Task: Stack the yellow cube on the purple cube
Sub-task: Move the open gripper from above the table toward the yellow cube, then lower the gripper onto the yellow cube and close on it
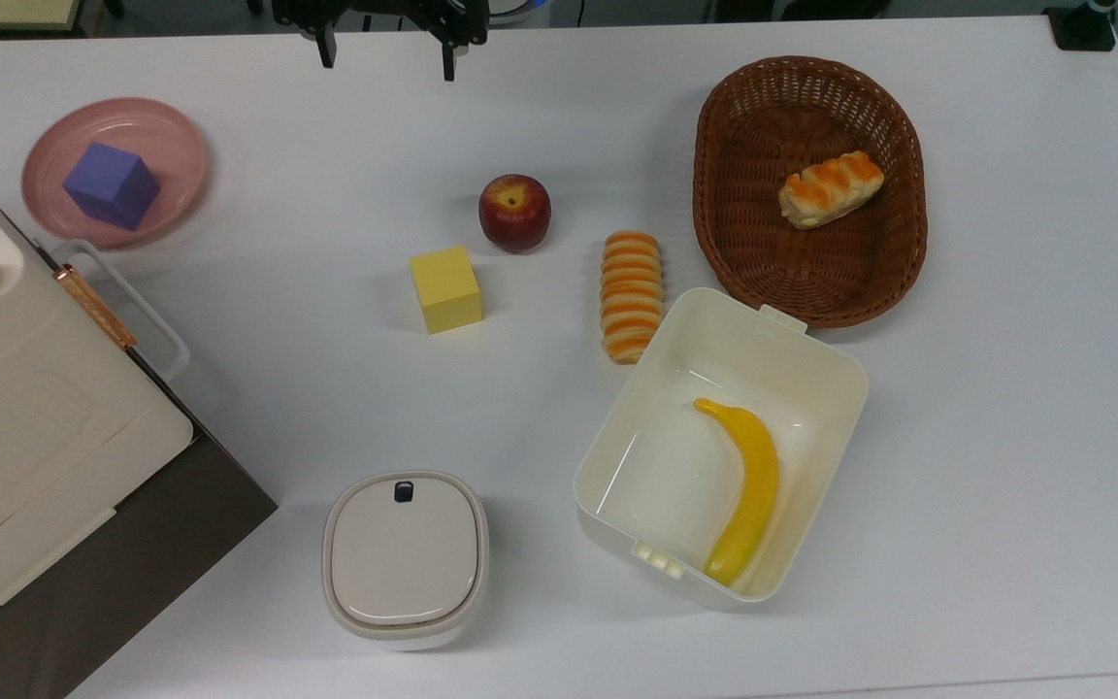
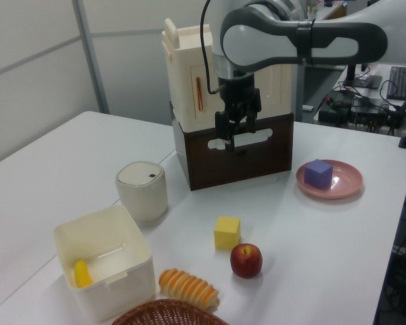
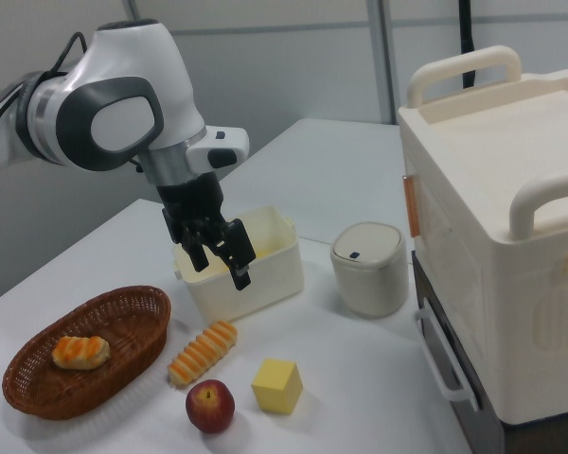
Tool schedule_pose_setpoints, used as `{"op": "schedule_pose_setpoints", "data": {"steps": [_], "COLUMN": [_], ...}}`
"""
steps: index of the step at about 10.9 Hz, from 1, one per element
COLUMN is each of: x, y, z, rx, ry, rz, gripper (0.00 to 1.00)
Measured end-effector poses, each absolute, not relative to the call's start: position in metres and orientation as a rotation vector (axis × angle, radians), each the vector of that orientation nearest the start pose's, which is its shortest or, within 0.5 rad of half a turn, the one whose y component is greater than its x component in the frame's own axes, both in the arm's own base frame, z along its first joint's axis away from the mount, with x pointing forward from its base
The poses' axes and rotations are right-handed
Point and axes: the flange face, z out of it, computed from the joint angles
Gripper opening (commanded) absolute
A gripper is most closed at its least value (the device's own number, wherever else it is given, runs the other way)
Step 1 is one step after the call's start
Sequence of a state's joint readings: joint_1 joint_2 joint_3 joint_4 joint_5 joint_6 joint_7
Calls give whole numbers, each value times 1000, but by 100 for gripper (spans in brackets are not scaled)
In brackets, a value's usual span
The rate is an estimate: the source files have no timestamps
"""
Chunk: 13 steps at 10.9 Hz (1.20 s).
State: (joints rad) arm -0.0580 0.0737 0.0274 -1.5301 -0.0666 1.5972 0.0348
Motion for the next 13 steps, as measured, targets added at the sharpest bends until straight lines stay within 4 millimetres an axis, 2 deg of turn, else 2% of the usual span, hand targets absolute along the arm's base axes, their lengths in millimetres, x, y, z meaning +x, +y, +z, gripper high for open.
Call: {"op": "schedule_pose_setpoints", "data": {"steps": [5, 7, 10, 13], "x": [579, 578, 583, 585], "y": [-24, -24, -23, -23], "z": [598, 584, 541, 496], "rx": [-3204, -3203, -3202, -3200], "ry": [99, 95, 74, -17], "rz": [32, 78, 84, 96], "gripper": [100, 100, 100, 100]}}
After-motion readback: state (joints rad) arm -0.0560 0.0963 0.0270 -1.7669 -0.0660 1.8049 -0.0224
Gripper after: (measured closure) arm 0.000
